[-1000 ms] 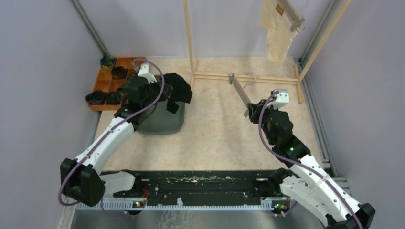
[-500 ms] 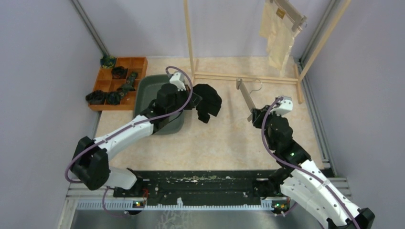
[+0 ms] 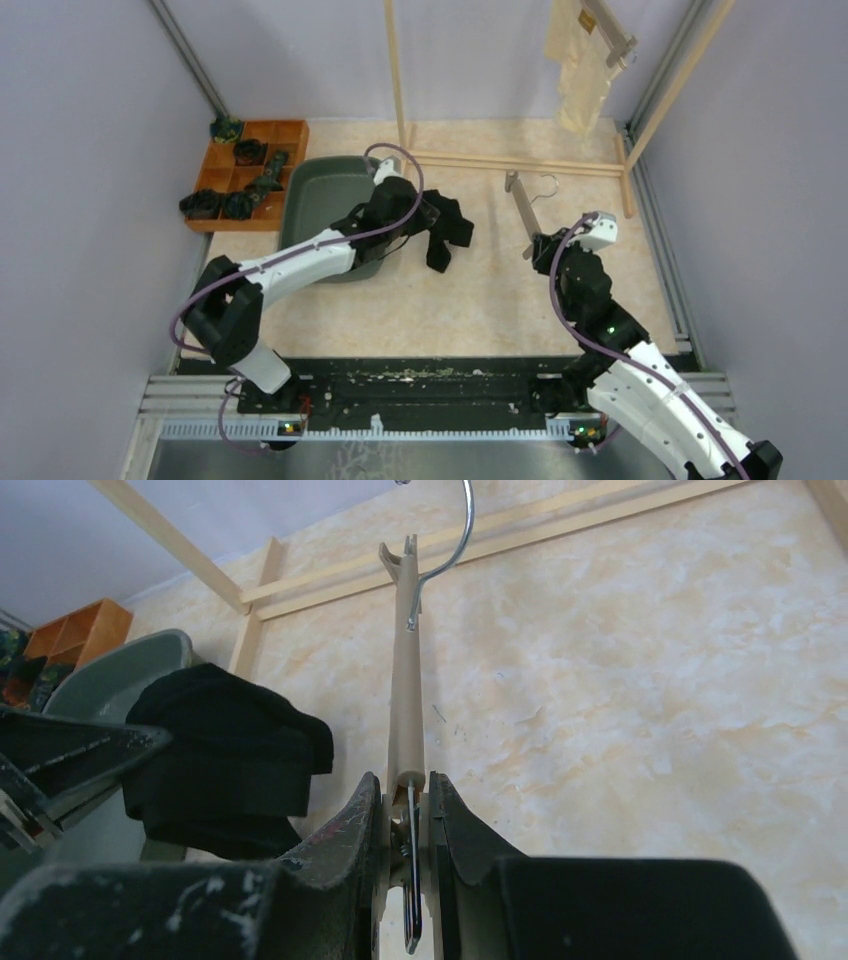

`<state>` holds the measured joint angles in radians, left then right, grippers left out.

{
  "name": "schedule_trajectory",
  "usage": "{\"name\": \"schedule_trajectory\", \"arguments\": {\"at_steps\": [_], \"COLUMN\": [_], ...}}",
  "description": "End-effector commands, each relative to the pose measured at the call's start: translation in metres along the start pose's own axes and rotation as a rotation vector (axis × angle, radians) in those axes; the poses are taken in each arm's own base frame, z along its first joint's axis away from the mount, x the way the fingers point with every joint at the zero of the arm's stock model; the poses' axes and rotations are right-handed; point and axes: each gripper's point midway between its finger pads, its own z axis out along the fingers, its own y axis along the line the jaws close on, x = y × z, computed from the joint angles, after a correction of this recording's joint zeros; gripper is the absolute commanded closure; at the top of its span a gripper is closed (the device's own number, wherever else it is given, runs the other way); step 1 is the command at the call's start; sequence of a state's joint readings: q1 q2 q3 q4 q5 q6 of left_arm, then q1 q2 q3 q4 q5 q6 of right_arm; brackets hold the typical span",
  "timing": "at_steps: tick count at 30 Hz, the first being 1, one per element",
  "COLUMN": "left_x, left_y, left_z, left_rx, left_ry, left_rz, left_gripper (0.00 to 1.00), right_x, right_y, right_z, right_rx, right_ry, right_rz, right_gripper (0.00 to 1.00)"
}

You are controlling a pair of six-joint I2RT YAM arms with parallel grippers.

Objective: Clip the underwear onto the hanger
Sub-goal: Place the underwear at the center of the board.

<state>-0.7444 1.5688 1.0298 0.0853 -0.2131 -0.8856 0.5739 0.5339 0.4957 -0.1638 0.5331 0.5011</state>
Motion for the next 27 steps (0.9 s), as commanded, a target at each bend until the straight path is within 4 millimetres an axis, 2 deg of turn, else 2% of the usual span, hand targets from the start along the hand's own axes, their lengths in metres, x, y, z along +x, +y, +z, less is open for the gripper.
{"name": "schedule_trajectory", "arguments": {"at_steps": [1,4,7,13,15,20,27], "left_x": [-0.018,-0.018,-0.021,-0.021,-0.021,-0.02,-0.012], "left_y": [-0.009,-0.021,-0.032,-0.025,-0.024,-0.015,-0.007], "left_z": [0.007,0.01,0.002,-0.022,-0.023,-0.012,0.024], "left_rx": [-0.174,-0.194,-0.243,-0.44,-0.467,-0.554,-0.634], "left_ry": [-0.054,-0.034,-0.057,-0.108,-0.123,-0.15,-0.17], "left_rz": [-0.126,-0.16,-0.178,-0.202,-0.207,-0.207,-0.162], "left_gripper": [1.0,1.0,1.0,1.0,1.0,1.0,1.0], "right_x": [-0.019,-0.018,-0.02,-0.021,-0.02,-0.02,-0.022], "right_y": [0.002,0.0,-0.002,-0.004,-0.004,-0.003,-0.004], "right_z": [-0.003,-0.004,-0.006,-0.009,-0.009,-0.01,-0.013], "right_rx": [-0.003,0.003,0.007,0.007,0.005,-0.002,-0.007], "right_ry": [-0.08,-0.084,-0.089,-0.098,-0.096,-0.095,-0.1], "right_rz": [0.058,0.06,0.061,0.063,0.063,0.067,0.07], "right_gripper": [1.0,1.0,1.0,1.0,1.0,1.0,1.0]}}
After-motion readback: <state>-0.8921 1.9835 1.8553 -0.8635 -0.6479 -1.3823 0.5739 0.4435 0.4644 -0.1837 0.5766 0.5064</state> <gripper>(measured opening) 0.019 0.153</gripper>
